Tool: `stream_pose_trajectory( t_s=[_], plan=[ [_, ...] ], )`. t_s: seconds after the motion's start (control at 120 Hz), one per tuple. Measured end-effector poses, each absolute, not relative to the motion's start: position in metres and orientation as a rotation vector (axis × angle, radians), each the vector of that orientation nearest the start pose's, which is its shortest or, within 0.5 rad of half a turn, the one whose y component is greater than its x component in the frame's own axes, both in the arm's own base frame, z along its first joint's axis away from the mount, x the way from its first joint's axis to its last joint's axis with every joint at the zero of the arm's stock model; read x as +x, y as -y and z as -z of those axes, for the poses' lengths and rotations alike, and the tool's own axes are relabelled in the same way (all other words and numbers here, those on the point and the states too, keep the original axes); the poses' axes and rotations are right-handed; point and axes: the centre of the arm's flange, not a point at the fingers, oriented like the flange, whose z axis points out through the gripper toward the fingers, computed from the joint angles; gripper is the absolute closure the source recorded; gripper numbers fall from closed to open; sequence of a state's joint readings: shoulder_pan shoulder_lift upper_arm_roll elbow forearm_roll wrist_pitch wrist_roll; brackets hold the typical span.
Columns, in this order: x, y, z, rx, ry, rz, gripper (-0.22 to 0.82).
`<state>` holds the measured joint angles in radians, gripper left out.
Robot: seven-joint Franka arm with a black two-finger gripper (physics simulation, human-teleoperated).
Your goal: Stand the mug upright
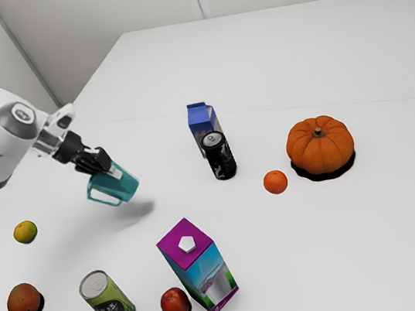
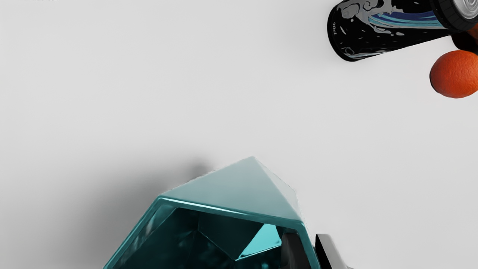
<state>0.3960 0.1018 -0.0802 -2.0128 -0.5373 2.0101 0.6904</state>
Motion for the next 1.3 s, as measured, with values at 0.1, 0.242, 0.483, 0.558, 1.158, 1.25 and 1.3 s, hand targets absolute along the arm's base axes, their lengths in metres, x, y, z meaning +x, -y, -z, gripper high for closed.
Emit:
stream_pose_trajectory(
  t_s=[0.1, 0.242, 0.483, 0.558, 1.158, 1.25, 1.3],
  plan=[
    [0.55, -0.124, -0.415, -3.507, -0.302, 0.18, 0.75],
    [0.549, -0.087, -0.43, -3.398, -0.379, 0.101, 0.75],
    [0.519, -0.038, -0.432, -3.292, -0.364, 0.025, 0.75],
    [0.512, -0.036, -0.422, -3.268, -0.317, 0.022, 0.75],
    [0.503, -0.007, -0.377, -3.196, -0.109, 0.16, 0.75],
    [0.503, -0.005, -0.371, -3.2, -0.086, 0.146, 0.75],
    [0.504, -0.003, -0.367, -3.204, -0.079, 0.134, 0.74]
  ],
)
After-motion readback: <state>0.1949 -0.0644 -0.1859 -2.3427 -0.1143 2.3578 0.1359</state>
